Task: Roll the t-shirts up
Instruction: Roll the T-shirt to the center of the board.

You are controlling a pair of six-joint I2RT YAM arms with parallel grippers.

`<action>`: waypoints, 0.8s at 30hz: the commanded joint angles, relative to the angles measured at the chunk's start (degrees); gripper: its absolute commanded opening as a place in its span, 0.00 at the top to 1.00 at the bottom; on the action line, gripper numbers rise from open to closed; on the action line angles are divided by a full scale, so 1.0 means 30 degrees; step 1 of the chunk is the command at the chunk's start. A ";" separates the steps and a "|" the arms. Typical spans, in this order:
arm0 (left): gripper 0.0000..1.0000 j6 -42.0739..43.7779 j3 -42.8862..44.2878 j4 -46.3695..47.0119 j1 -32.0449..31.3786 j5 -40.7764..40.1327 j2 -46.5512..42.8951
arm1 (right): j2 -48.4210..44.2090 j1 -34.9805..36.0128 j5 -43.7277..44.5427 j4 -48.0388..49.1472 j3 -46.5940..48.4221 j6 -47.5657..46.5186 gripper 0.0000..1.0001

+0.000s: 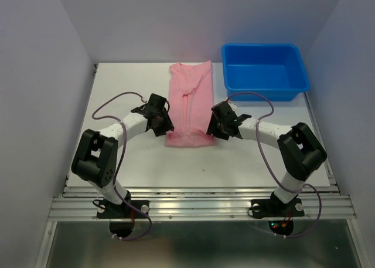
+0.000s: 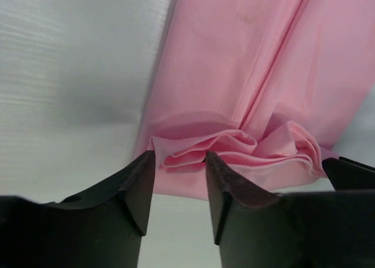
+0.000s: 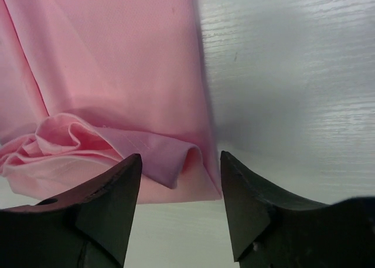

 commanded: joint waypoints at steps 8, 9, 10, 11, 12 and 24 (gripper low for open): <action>0.45 0.1297 0.1271 -0.1081 -0.0236 -0.3543 -0.3593 | -0.4596 -0.0211 0.1203 -0.0698 -0.0572 -0.0237 0.20; 0.54 0.1356 0.0921 -0.1081 -0.0412 -0.3573 -0.3801 | -0.4657 -0.0037 0.0881 -0.0669 -0.0806 -0.0236 0.27; 0.62 0.1386 0.0743 -0.1052 -0.0588 -0.3487 -0.3977 | -0.4657 0.0168 0.0878 -0.0639 -0.0866 -0.0236 0.31; 0.83 0.1502 0.0538 -0.0878 -0.0967 -0.3051 -0.4298 | -0.4425 0.0634 0.0849 -0.0668 -0.0896 -0.0323 0.45; 0.91 0.1503 0.0333 -0.0760 -0.1173 -0.2785 -0.4417 | -0.4220 0.0899 0.0762 -0.0639 -0.0867 -0.0411 0.54; 1.00 0.1473 -0.3185 0.3871 -0.1849 0.2668 -0.3544 | -0.0908 0.1488 -0.0588 -0.0287 0.0948 -0.0997 0.99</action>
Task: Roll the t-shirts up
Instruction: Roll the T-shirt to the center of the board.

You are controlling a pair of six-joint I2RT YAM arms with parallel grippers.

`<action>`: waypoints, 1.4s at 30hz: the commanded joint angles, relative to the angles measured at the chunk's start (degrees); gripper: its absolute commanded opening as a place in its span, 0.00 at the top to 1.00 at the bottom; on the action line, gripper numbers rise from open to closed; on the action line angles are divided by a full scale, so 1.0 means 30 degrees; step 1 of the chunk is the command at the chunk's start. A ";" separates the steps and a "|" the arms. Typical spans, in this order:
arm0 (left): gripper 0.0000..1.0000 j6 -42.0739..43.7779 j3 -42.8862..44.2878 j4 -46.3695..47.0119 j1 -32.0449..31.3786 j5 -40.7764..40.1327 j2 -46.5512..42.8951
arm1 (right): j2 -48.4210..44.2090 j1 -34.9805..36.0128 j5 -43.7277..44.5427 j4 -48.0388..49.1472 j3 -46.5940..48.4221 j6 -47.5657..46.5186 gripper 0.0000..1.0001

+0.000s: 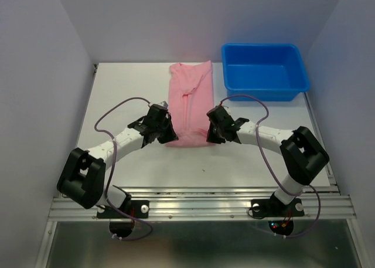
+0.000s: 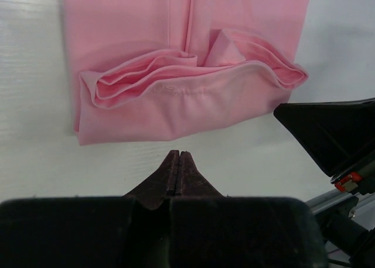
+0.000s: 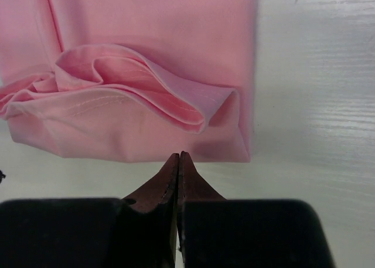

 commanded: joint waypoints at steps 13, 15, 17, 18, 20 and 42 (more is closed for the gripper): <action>1.00 0.3222 0.4310 -0.0021 0.0726 -0.1293 0.6212 | 0.3633 -0.1849 0.0567 0.0119 0.3714 -0.2128 0.98; 1.00 0.3223 0.4867 -0.0284 0.0726 -0.1410 0.6829 | 0.3927 -0.1851 0.0683 0.0119 0.4037 -0.2333 0.98; 1.00 0.3164 0.5044 -0.0401 0.0726 -0.1556 0.6948 | 0.3754 -0.1851 0.1006 0.0119 0.4126 -0.2479 0.98; 1.00 0.3164 0.4987 -0.0431 0.0726 -0.1673 0.6802 | 0.3521 -0.1851 0.1006 0.0148 0.3981 -0.2567 0.98; 1.00 0.3106 0.4696 -0.0460 0.0726 -0.1907 0.6161 | 0.2529 -0.1851 0.1064 0.0207 0.3514 -0.2742 0.98; 1.00 0.0147 0.1646 0.3728 -0.0387 0.1873 0.5362 | 0.3604 -0.0474 -0.3271 0.2463 0.3744 -0.0839 0.98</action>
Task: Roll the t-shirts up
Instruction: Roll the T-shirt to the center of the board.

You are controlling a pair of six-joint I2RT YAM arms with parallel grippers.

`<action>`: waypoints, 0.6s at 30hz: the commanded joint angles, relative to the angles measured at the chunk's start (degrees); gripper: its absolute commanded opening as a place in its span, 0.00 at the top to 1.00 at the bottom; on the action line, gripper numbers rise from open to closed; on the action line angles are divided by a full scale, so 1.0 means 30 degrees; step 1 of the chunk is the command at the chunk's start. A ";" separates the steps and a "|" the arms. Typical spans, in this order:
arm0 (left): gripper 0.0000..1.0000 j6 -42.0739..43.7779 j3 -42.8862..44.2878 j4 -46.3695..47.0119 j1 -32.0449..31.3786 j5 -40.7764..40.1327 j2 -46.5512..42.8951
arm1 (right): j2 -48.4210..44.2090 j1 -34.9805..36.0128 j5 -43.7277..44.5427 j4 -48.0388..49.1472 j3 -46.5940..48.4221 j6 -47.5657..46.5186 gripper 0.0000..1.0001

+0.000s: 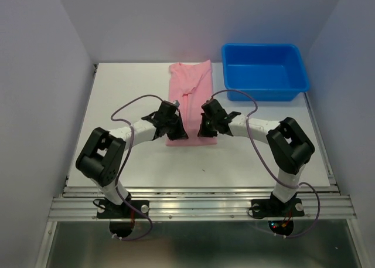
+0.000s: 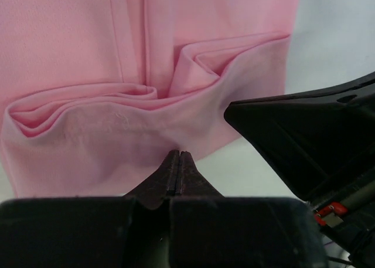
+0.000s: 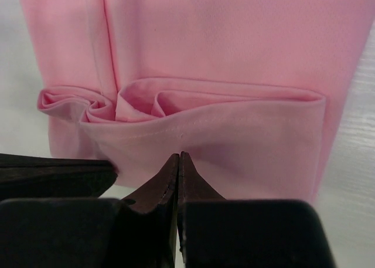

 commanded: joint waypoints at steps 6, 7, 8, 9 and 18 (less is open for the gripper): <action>1.00 -0.0211 -0.0409 0.1706 0.0029 -0.1010 0.2524 | 0.2339 0.0007 -0.0626 0.1035 0.0933 0.0158 0.98; 1.00 -0.0181 -0.0612 0.1473 0.0028 -0.1127 0.2497 | 0.2224 0.0007 -0.0509 0.0919 0.0613 0.0100 0.98; 1.00 -0.0181 -0.0701 0.1326 0.0028 -0.1273 0.2091 | 0.1991 0.0007 -0.0392 0.0917 0.0436 0.0071 0.98; 1.00 -0.0181 -0.0789 0.1179 0.0057 -0.1419 0.1797 | 0.1670 0.0007 -0.0333 0.0888 0.0260 0.0041 0.98; 1.00 0.0346 0.0410 -0.0755 0.0057 -0.3734 0.0649 | -0.0122 0.0007 0.1982 -0.0049 0.0287 -0.0164 0.96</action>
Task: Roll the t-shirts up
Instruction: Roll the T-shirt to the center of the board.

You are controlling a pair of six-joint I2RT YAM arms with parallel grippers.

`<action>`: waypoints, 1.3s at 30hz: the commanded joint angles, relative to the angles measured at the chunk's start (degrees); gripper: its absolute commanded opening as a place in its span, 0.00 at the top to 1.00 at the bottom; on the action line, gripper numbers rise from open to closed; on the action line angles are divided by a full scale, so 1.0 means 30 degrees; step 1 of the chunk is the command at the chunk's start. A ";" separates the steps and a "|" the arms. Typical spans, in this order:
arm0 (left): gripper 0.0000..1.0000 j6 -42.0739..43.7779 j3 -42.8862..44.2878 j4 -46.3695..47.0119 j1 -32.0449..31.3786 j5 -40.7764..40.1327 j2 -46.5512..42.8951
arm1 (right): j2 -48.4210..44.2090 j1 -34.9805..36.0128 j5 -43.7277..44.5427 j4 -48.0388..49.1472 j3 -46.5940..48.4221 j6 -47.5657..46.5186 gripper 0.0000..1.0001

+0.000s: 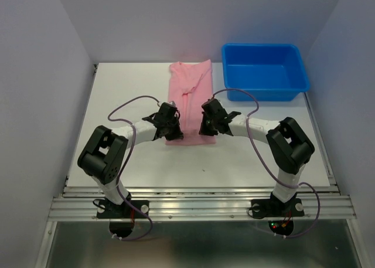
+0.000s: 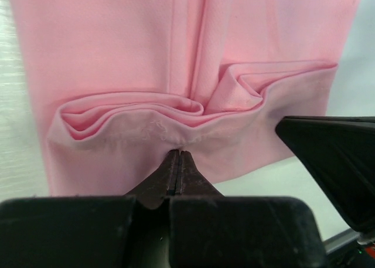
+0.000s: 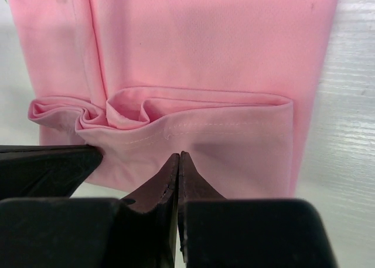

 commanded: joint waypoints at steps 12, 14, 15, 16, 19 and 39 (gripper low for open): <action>1.00 0.0010 -0.1542 -0.0029 -0.0103 -0.0906 0.0257 | -0.0085 0.0036 0.0730 -0.0268 -0.2001 -0.0061 0.98; 1.00 -0.0166 -0.2244 -0.0057 -0.0190 -0.0935 -0.0649 | -0.0468 0.0036 0.0494 -0.0180 -0.2849 0.0084 0.98; 1.00 -0.0428 -0.2510 -0.0087 -0.0191 -0.0935 -0.0945 | -0.0673 0.0268 0.0493 -0.0180 -0.3115 0.0114 0.98; 1.00 -0.0547 -0.2774 -0.0116 -0.0307 -0.0906 -0.1267 | -0.1081 0.0270 0.0464 -0.0209 -0.3350 0.0202 0.98; 1.00 -0.1044 -0.3887 -0.0234 -0.0483 -0.0644 -0.2585 | -0.2164 0.0708 0.0493 -0.0238 -0.4375 0.0612 0.98; 1.00 -0.2569 -0.5121 -0.3631 -0.1392 -0.3308 -0.8362 | -0.3725 0.3522 0.1900 -0.1030 -0.1860 0.1580 0.98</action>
